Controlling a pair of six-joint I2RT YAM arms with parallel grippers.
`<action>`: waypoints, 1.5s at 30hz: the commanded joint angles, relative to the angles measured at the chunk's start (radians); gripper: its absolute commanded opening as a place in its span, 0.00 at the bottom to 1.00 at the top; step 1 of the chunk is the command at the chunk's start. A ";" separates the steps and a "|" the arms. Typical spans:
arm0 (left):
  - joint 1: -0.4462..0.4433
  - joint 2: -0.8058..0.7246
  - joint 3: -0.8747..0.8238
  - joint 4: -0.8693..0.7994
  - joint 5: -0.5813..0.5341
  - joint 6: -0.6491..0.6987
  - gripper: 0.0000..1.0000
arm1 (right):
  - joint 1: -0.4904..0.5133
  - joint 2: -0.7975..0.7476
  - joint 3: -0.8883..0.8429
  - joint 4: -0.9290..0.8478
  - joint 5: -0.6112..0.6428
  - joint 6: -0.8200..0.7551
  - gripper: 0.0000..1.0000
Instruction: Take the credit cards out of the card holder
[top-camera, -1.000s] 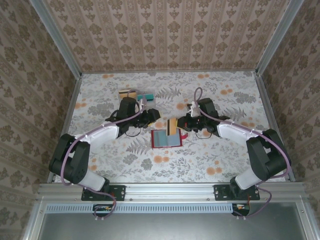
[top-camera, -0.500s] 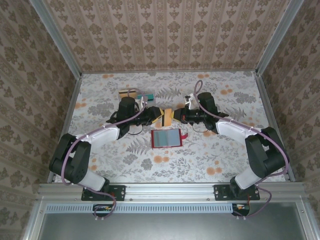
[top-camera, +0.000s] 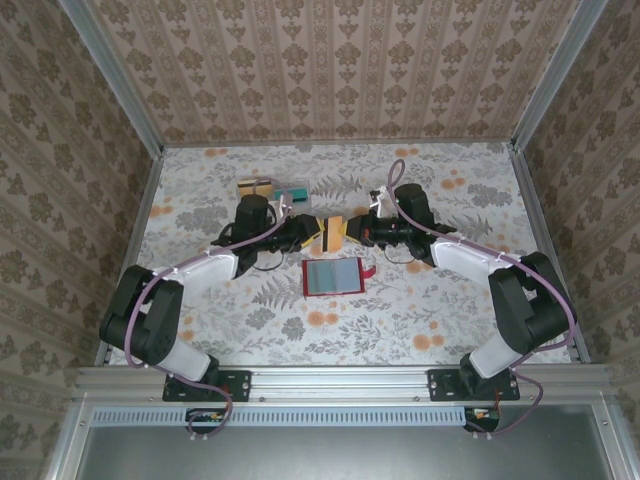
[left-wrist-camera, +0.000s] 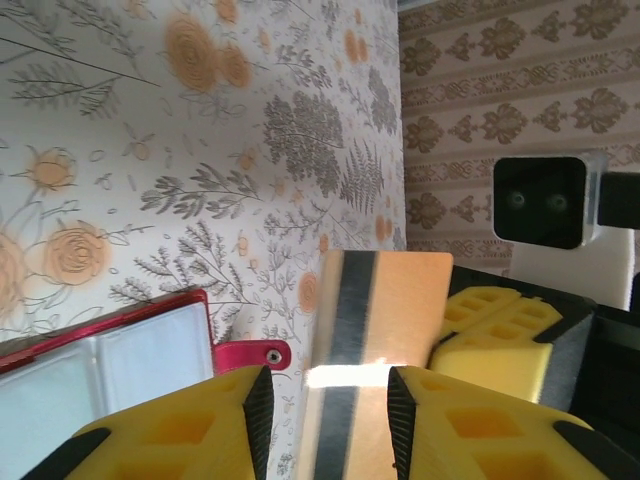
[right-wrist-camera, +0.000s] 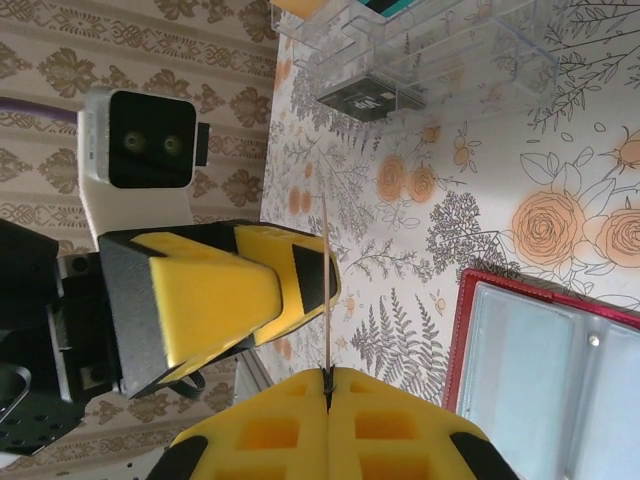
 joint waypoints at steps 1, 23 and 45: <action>-0.002 -0.017 -0.003 -0.003 0.012 0.017 0.38 | -0.003 -0.001 0.027 0.032 -0.028 0.008 0.00; -0.028 -0.018 0.009 0.096 0.063 -0.026 0.12 | 0.003 0.050 0.012 0.046 -0.034 0.010 0.04; 0.027 -0.164 0.303 -0.765 -0.260 0.630 0.00 | -0.020 -0.098 0.033 -0.238 0.132 -0.179 1.00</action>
